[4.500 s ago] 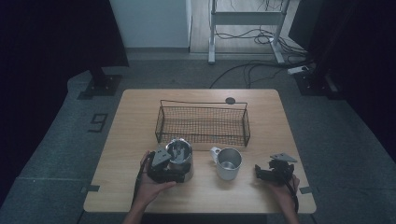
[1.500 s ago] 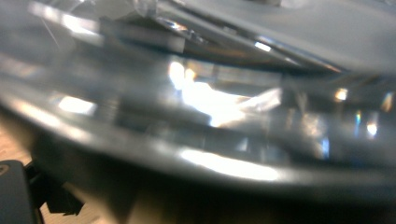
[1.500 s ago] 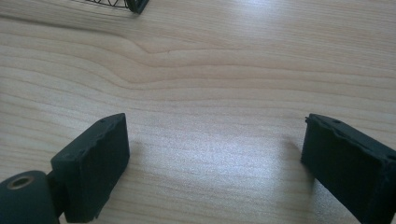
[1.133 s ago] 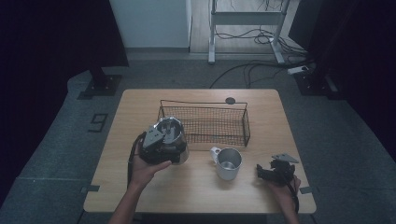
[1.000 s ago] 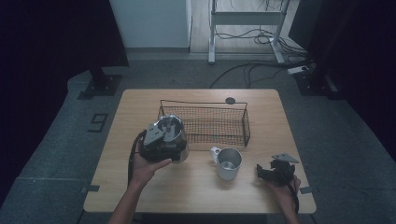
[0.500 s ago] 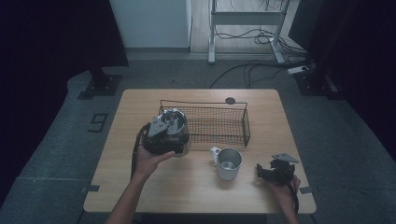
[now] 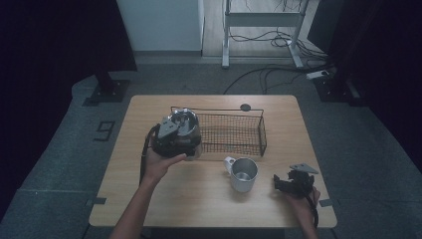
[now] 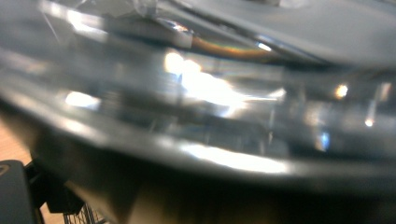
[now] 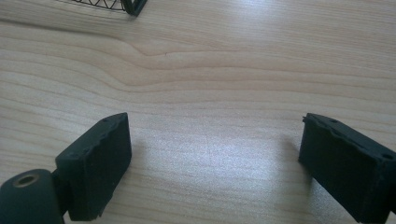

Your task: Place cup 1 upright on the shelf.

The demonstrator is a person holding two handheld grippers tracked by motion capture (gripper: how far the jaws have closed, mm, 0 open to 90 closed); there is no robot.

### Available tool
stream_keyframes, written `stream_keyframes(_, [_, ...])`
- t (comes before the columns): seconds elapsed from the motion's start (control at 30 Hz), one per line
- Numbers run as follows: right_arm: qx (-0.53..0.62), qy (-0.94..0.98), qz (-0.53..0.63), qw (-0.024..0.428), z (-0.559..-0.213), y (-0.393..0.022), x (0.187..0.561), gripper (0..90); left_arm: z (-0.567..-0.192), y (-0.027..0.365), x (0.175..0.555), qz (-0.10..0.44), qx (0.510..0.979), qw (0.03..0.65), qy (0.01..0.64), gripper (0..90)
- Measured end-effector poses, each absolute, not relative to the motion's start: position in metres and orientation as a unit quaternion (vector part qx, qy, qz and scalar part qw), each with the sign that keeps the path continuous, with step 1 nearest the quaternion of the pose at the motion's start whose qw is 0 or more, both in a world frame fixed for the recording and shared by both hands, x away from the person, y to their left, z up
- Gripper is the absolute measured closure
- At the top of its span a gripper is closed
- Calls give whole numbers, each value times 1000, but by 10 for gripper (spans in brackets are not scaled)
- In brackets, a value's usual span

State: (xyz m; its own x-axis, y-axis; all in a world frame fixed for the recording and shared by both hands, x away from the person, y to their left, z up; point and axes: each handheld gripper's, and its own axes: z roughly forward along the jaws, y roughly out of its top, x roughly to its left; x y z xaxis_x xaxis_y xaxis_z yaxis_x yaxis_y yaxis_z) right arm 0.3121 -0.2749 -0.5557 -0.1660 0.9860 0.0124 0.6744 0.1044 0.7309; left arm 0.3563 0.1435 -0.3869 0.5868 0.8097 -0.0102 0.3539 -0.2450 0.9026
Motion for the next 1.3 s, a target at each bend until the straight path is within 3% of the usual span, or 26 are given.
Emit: stream_keyframes(1.3, [594, 698, 309, 255, -556, -275, 312, 94, -374, 137, 406, 246, 751, 461, 404, 41])
